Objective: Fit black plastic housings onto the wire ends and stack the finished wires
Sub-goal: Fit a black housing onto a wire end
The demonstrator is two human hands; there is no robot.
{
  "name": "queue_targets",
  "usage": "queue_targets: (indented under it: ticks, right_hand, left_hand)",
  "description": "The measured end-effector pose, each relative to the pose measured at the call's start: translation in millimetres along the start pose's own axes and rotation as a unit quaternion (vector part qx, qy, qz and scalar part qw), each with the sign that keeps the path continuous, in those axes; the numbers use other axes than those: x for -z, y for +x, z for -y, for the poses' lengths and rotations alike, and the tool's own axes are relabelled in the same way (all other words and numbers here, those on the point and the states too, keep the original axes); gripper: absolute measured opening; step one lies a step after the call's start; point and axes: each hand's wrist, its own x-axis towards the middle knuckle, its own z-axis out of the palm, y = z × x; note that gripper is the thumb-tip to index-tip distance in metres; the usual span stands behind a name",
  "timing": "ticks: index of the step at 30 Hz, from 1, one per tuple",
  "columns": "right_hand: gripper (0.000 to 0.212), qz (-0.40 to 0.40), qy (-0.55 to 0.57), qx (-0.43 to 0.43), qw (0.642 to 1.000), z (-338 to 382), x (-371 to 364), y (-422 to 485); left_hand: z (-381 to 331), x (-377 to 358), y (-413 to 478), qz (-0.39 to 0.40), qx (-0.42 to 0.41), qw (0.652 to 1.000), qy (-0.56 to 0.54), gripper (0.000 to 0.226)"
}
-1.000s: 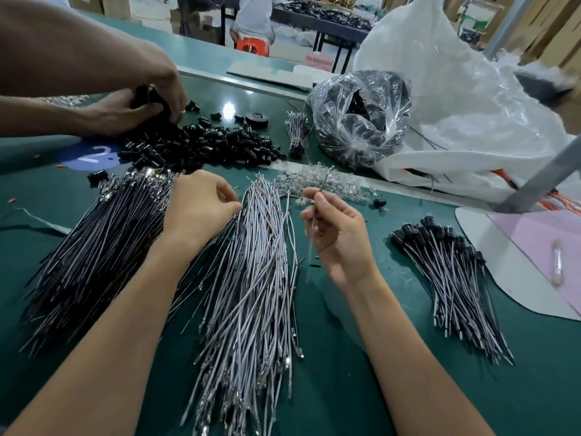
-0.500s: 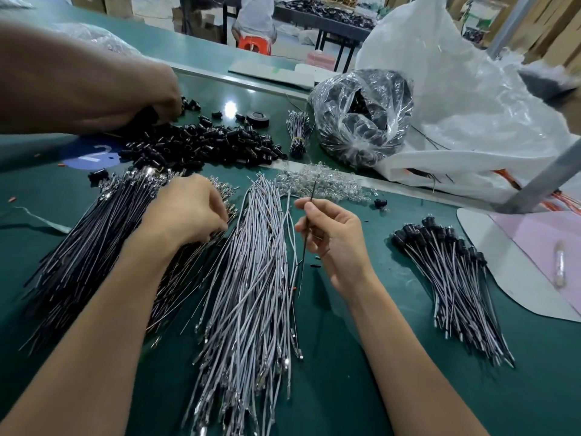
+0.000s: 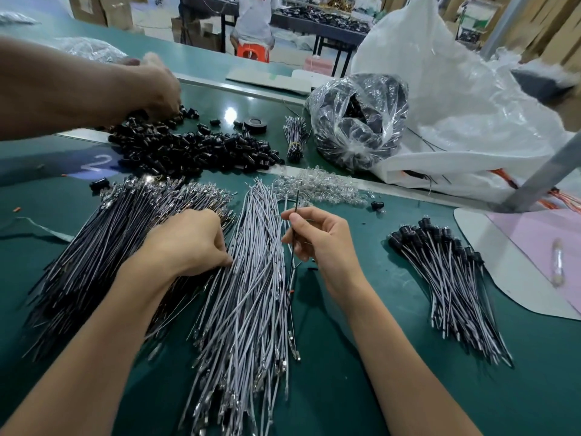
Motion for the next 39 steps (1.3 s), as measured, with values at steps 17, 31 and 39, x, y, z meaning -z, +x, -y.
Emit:
queue_targets:
  ticks: [17,31,39]
  right_hand:
    - [0.015,-0.06,0.015,0.05,0.997,0.4,0.9,-1.2]
    - [0.008,-0.17,-0.082,0.119,0.975,-3.6,4.7,4.2]
    - [0.011,-0.142,-0.012,0.146,0.979,2.8,1.9,0.8]
  left_hand:
    - [-25.7,5.6,2.5,-0.005,-0.144,0.841,-0.522,0.007]
    - [-52.9,-25.3,21.4,-0.025,-0.113,0.739,-0.663,0.002]
    - [-64.0,-30.2,15.1,-0.043,-0.152,0.691,-0.705,0.012]
